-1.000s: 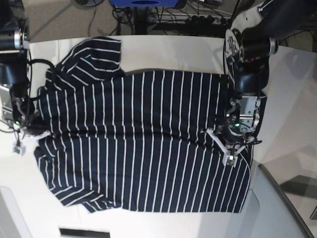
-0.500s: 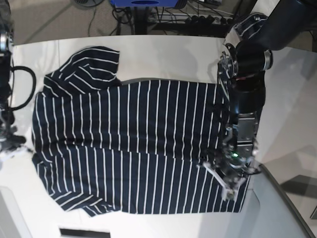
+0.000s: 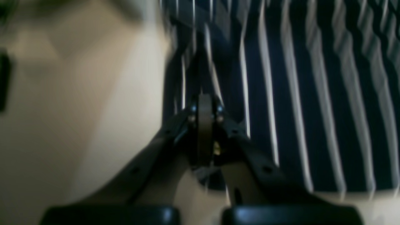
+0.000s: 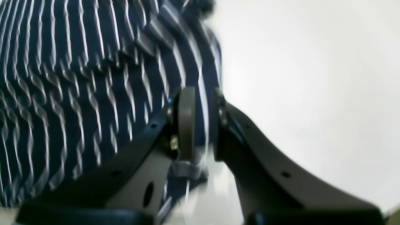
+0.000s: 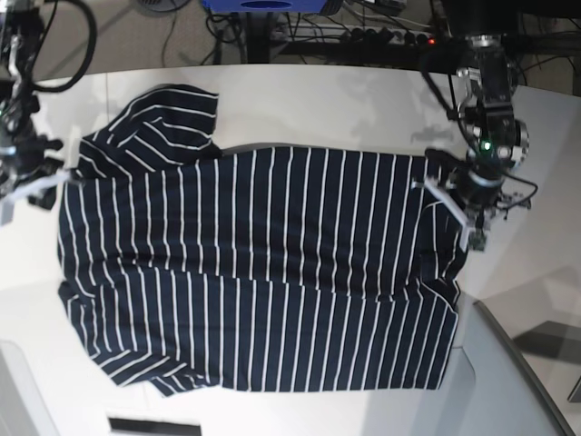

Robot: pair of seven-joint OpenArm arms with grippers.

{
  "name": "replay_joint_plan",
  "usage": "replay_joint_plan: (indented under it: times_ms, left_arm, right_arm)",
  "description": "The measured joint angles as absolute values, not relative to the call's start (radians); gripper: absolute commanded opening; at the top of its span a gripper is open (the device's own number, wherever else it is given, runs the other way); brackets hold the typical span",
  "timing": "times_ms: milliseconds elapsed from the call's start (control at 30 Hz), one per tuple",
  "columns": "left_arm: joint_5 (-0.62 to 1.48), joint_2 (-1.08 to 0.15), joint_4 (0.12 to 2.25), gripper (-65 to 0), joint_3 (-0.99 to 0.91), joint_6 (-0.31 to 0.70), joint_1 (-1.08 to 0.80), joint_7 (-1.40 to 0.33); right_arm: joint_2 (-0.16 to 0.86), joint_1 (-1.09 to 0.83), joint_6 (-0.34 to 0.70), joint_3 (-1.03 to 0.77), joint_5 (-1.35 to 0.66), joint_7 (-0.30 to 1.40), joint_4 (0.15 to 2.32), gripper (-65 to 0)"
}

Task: Layout the t-shirt on the table in an organized manner, then fold the t-shirt properly
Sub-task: 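Release the shirt and move both grippers to the collar edge, then grasp the collar edge of the shirt with both grippers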

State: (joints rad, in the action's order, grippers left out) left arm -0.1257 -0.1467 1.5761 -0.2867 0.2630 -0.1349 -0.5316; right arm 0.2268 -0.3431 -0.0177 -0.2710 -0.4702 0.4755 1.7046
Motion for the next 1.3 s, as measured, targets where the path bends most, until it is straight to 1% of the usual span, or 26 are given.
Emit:
replay_joint_plan:
  times_ms: [167, 333, 500, 533, 600, 633, 733, 833, 933, 1033, 1167, 1300]
  left_arm:
    - [-0.119, -0.146, 1.539, -65.0, -0.269, 0.263, -0.131, -0.509]
    - [-0.120, -0.131, 1.510, -65.0, -0.179, 0.263, -0.135, -0.509]
    - [-0.125, -0.128, 1.385, -65.0, -0.158, 0.262, -0.121, -0.506]
    - [-0.126, -0.131, 1.367, -65.0, -0.161, 0.262, -0.125, -0.506]
    - [-0.127, -0.136, 1.347, -65.0, -0.163, 0.262, -0.131, -0.464]
    - [-0.127, -0.136, 1.343, -65.0, -0.163, 0.260, -0.133, -0.443]
    - [-0.126, -0.135, 1.343, -65.0, -0.159, 0.260, -0.130, -0.422]
    - [-0.126, -0.139, 1.344, -65.0, -0.163, 0.210, -0.139, -0.422]
    - [-0.125, -0.139, 1.354, -65.0, -0.163, 0.213, -0.159, -0.423]
    - [-0.120, -0.130, 1.365, -65.0, -0.160, 0.213, -0.167, -0.426]
    - [-0.118, -0.128, 1.375, -65.0, -0.162, 0.213, -0.163, -0.419]
    - [-0.118, -0.131, 1.372, -65.0, -0.163, 0.212, -0.160, -0.418]
  right_arm:
    - [0.183, -0.358, -0.020, -0.271, -0.464, 0.465, 1.700, -55.2]
    - [0.182, -0.366, -0.021, -0.271, -0.466, 0.471, 1.695, -55.2]
    - [0.182, -0.379, -0.017, -0.271, -0.467, 0.468, 1.695, -55.2]
    - [0.182, -0.384, 0.000, -0.271, -0.466, 0.469, 1.696, -55.8]
    - [0.193, -0.386, 0.090, -0.238, -0.460, 0.472, 1.696, -58.5]
    - [0.197, -0.381, 0.156, -0.206, -0.456, 0.472, 1.696, -60.6]
    - [0.191, -0.334, 0.256, -0.101, -0.455, 0.479, 1.695, -63.3]
    - [0.193, -0.258, 0.277, 0.006, -0.459, 0.539, 1.685, -63.6]
    - [0.191, -0.165, 0.275, 0.099, -0.458, 0.577, 1.592, -64.2]
    - [0.176, -0.081, 0.275, 0.156, -0.464, 0.574, 1.435, -64.2]
    - [0.154, -0.031, 0.274, 0.159, -0.460, 0.574, 1.242, -64.2]
    - [0.157, -0.018, 0.288, 0.157, -0.478, 0.519, 1.182, -64.2]
